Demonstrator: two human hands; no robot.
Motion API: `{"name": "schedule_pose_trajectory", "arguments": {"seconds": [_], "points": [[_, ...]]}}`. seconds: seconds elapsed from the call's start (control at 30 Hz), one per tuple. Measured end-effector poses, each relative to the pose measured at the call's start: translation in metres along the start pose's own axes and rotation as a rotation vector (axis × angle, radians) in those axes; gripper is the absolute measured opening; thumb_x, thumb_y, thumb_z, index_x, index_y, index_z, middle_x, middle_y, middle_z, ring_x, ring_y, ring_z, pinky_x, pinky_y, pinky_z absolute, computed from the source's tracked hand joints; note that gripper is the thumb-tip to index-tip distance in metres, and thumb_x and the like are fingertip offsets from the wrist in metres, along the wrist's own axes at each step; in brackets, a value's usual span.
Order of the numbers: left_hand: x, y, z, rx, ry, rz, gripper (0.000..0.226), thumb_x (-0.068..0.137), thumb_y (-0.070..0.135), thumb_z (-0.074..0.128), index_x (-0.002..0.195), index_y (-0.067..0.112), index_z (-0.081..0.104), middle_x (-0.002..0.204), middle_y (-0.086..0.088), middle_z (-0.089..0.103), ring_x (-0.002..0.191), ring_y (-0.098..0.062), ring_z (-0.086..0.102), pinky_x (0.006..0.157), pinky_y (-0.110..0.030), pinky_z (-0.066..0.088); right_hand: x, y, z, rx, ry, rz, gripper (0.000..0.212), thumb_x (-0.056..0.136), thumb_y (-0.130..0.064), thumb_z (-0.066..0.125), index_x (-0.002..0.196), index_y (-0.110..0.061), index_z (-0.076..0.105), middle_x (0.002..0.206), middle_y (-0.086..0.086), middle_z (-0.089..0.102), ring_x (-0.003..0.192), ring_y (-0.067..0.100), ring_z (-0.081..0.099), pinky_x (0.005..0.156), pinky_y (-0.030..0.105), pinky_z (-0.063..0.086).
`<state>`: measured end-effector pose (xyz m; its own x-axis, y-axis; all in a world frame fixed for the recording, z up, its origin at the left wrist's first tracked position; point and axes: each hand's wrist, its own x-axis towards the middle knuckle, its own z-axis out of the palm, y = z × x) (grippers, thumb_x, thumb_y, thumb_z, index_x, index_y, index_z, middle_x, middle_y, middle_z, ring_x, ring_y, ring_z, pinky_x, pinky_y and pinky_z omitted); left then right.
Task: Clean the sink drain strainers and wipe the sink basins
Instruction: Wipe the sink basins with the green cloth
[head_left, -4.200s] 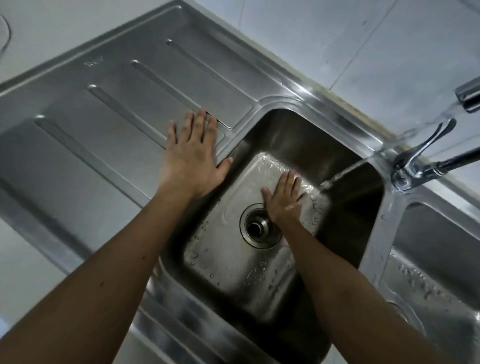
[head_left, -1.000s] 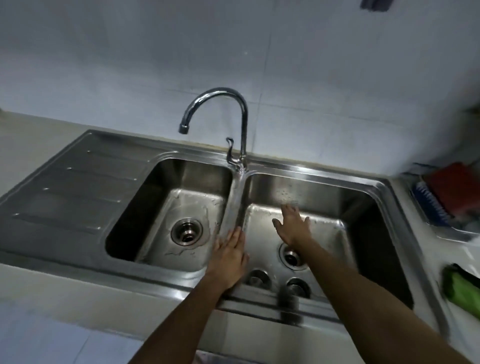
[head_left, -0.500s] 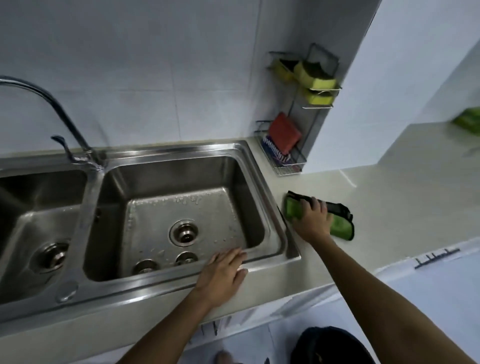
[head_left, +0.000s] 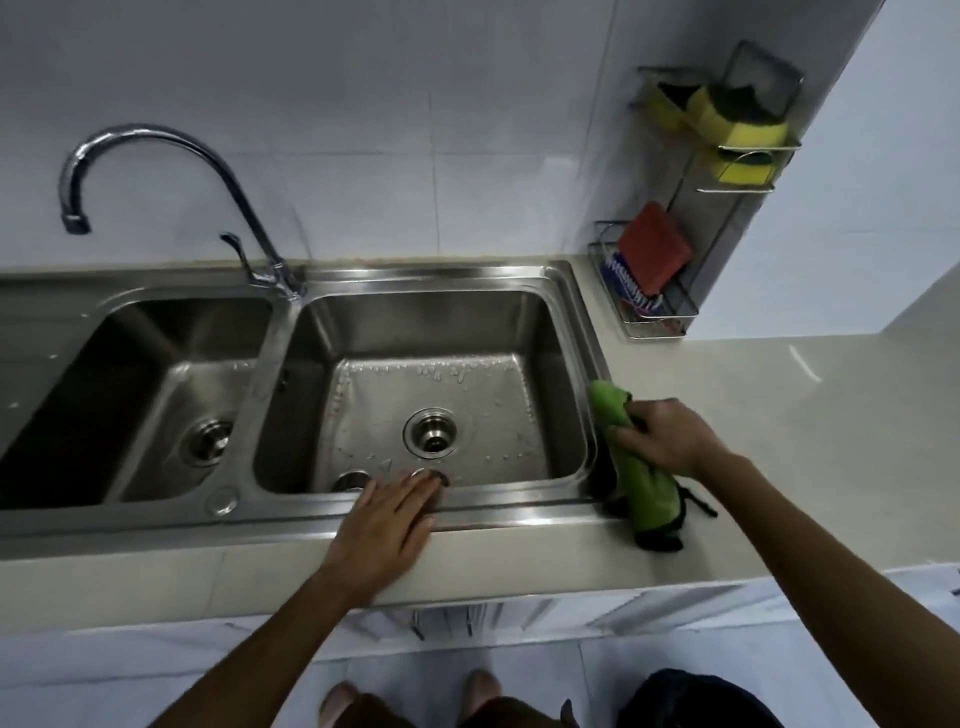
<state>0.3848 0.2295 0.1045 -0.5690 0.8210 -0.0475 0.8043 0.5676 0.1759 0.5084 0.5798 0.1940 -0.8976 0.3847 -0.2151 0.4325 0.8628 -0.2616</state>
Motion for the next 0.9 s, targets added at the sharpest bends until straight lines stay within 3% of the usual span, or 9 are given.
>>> {"name": "schedule_pose_trajectory", "arguments": {"seconds": [0.07, 0.13, 0.17, 0.27, 0.4, 0.5, 0.7, 0.77, 0.9], "points": [[-0.025, -0.037, -0.004, -0.028, 0.083, -0.13, 0.066, 0.098, 0.052, 0.01, 0.133, 0.015, 0.053, 0.136, -0.004, 0.056, 0.129, -0.02, 0.05, 0.114, -0.038, 0.02, -0.009, -0.043, 0.023, 0.069, -0.104, -0.18, 0.028, 0.084, -0.054, 0.052, 0.074, -0.028, 0.055, 0.08, 0.0, 0.058, 0.08, 0.022, 0.058, 0.07, 0.029, 0.041], [-0.051, -0.072, -0.008, -0.074, 0.159, -0.319, 0.072, 0.096, 0.055, 0.008, 0.133, 0.011, 0.052, 0.139, -0.01, 0.053, 0.133, -0.026, 0.045, 0.112, -0.05, 0.026, -0.012, -0.087, 0.065, 0.127, -0.18, -0.31, 0.057, 0.076, -0.067, 0.039, 0.102, -0.021, 0.063, 0.106, 0.002, 0.057, 0.101, 0.02, 0.054, 0.086, 0.031, 0.042], [-0.062, -0.086, -0.01, -0.084, 0.178, -0.41, 0.073, 0.095, 0.056, 0.011, 0.133, 0.008, 0.052, 0.14, -0.013, 0.051, 0.133, -0.03, 0.043, 0.11, -0.054, 0.027, -0.011, -0.108, 0.085, 0.124, -0.211, -0.334, 0.065, 0.074, -0.069, 0.038, 0.114, -0.021, 0.057, 0.121, 0.002, 0.054, 0.112, 0.021, 0.05, 0.095, 0.034, 0.04], [-0.095, -0.114, -0.018, -0.085, 0.199, -0.639, 0.076, 0.087, 0.055, 0.014, 0.136, 0.008, 0.049, 0.146, -0.015, 0.042, 0.139, -0.032, 0.034, 0.111, -0.056, 0.019, -0.005, -0.172, 0.121, -0.013, -0.241, -0.39, 0.055, 0.087, -0.056, 0.047, 0.131, -0.026, 0.036, 0.141, 0.002, 0.045, 0.13, 0.025, 0.04, 0.105, 0.044, 0.031], [-0.108, -0.134, -0.019, -0.061, 0.153, -0.65, 0.081, 0.084, 0.056, 0.005, 0.139, 0.014, 0.047, 0.147, -0.007, 0.043, 0.139, -0.024, 0.036, 0.111, -0.049, 0.022, 0.011, -0.243, 0.139, -0.126, -0.271, -0.525, 0.064, 0.094, -0.056, 0.037, 0.15, -0.036, 0.014, 0.162, -0.006, 0.012, 0.147, 0.026, 0.015, 0.116, 0.052, 0.016], [-0.113, -0.151, -0.021, -0.039, 0.171, -0.645, 0.076, 0.086, 0.055, 0.009, 0.134, 0.014, 0.051, 0.142, -0.009, 0.049, 0.135, -0.026, 0.041, 0.108, -0.047, 0.028, 0.018, -0.273, 0.149, -0.159, -0.283, -0.571, 0.065, 0.093, -0.065, 0.029, 0.15, -0.044, 0.006, 0.162, -0.008, 0.007, 0.148, 0.025, 0.015, 0.116, 0.051, 0.02], [-0.138, -0.209, -0.038, -0.045, 0.096, -0.732, 0.078, 0.082, 0.059, 0.01, 0.14, 0.016, 0.041, 0.154, -0.012, 0.029, 0.144, -0.028, 0.022, 0.114, -0.05, 0.016, 0.003, -0.198, 0.131, -0.047, -0.167, -0.606, 0.068, 0.084, -0.076, 0.007, 0.146, -0.05, 0.016, 0.156, -0.019, 0.018, 0.137, 0.012, 0.04, 0.112, 0.031, 0.034], [-0.147, -0.224, -0.036, -0.019, 0.093, -0.68, 0.082, 0.082, 0.062, 0.007, 0.141, 0.018, 0.041, 0.153, -0.012, 0.031, 0.144, -0.03, 0.022, 0.113, -0.053, 0.015, -0.009, -0.147, 0.121, -0.023, -0.139, -0.498, 0.058, 0.084, -0.078, 0.01, 0.14, -0.061, 0.015, 0.152, -0.023, 0.026, 0.131, 0.011, 0.048, 0.106, 0.027, 0.039], [-0.15, -0.224, -0.025, -0.048, 0.156, -0.64, 0.072, 0.088, 0.058, 0.01, 0.138, 0.02, 0.045, 0.149, -0.013, 0.037, 0.142, -0.033, 0.025, 0.113, -0.056, 0.013, -0.028, -0.108, 0.107, -0.015, -0.05, -0.233, 0.076, 0.079, -0.082, 0.017, 0.142, -0.044, 0.036, 0.146, -0.016, 0.04, 0.125, 0.021, 0.053, 0.1, 0.032, 0.042]]}}
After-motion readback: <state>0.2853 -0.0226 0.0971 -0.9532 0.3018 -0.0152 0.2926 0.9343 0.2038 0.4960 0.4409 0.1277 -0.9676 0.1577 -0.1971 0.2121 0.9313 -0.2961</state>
